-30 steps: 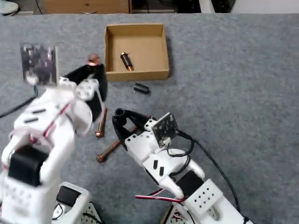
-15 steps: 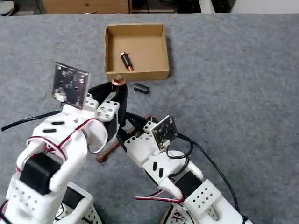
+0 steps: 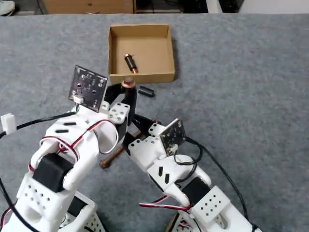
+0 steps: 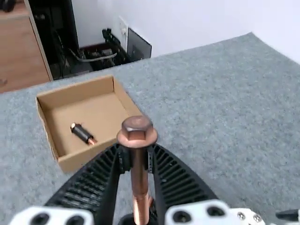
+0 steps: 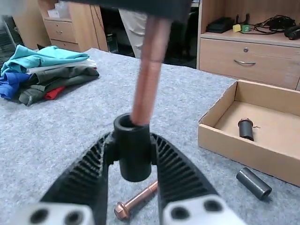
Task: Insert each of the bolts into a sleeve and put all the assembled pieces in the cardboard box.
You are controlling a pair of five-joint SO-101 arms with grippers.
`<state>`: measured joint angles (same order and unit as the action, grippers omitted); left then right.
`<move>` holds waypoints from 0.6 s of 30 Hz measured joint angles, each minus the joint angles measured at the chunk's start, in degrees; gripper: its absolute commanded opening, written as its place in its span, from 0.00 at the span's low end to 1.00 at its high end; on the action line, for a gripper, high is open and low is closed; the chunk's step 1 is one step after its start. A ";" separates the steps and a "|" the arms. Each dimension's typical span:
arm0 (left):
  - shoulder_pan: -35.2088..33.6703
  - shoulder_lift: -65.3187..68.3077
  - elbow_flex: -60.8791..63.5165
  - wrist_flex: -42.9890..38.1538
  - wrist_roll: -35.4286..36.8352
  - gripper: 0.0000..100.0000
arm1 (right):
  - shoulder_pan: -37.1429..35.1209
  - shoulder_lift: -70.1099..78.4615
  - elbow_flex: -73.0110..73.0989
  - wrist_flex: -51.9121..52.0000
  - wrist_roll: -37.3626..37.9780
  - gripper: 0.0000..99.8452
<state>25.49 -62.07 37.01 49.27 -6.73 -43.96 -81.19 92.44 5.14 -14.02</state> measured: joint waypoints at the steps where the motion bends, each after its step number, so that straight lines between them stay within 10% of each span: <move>1: 0.00 0.00 0.09 -0.53 -0.26 0.02 | 0.00 0.00 0.00 0.00 0.00 0.00; 18: -3.52 -13.54 8.00 -1.05 -0.35 0.02 | 0.00 0.00 -1.14 0.00 0.00 0.00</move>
<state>21.98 -75.60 45.01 48.22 -7.08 -43.96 -81.19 91.30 5.14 -14.02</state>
